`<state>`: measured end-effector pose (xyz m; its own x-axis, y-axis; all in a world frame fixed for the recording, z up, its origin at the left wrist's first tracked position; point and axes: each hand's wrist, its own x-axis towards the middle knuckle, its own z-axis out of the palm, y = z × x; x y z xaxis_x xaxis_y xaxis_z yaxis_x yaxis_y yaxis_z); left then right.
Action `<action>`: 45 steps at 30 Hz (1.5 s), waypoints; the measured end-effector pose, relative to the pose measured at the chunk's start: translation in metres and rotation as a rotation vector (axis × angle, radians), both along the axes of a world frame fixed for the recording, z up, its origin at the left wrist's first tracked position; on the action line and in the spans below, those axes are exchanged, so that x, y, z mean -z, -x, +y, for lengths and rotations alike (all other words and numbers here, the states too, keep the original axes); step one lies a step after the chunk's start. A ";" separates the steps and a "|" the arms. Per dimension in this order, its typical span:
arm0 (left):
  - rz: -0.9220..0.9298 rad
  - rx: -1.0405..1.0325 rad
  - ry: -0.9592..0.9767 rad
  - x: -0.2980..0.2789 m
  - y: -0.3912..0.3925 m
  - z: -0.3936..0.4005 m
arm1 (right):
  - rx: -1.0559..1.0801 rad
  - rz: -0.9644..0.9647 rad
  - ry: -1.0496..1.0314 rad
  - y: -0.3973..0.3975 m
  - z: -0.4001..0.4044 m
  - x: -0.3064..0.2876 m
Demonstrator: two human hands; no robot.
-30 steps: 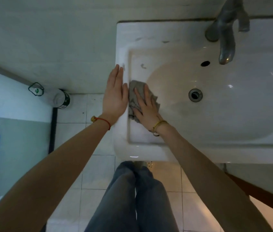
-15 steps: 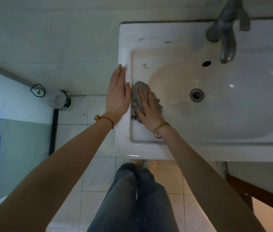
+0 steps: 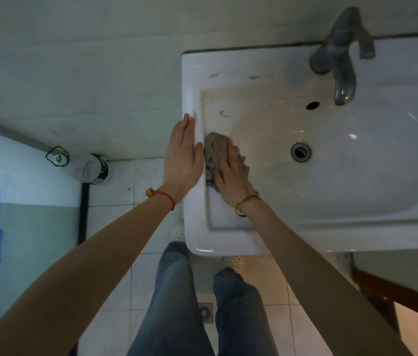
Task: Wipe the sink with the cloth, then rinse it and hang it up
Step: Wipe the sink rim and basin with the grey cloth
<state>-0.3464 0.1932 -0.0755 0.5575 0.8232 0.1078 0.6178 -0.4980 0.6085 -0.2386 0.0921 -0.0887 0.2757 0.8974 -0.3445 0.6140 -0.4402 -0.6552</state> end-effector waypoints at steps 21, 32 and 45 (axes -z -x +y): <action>0.061 0.801 -0.267 -0.005 -0.048 0.220 | 0.743 -0.003 -0.314 0.019 0.046 -0.050; -0.046 0.796 -0.263 0.018 -0.055 0.238 | 0.355 -0.523 -0.289 -0.080 0.169 -0.011; -0.076 0.800 -0.219 0.024 -0.056 0.238 | 0.206 -0.593 -0.370 -0.068 0.162 -0.008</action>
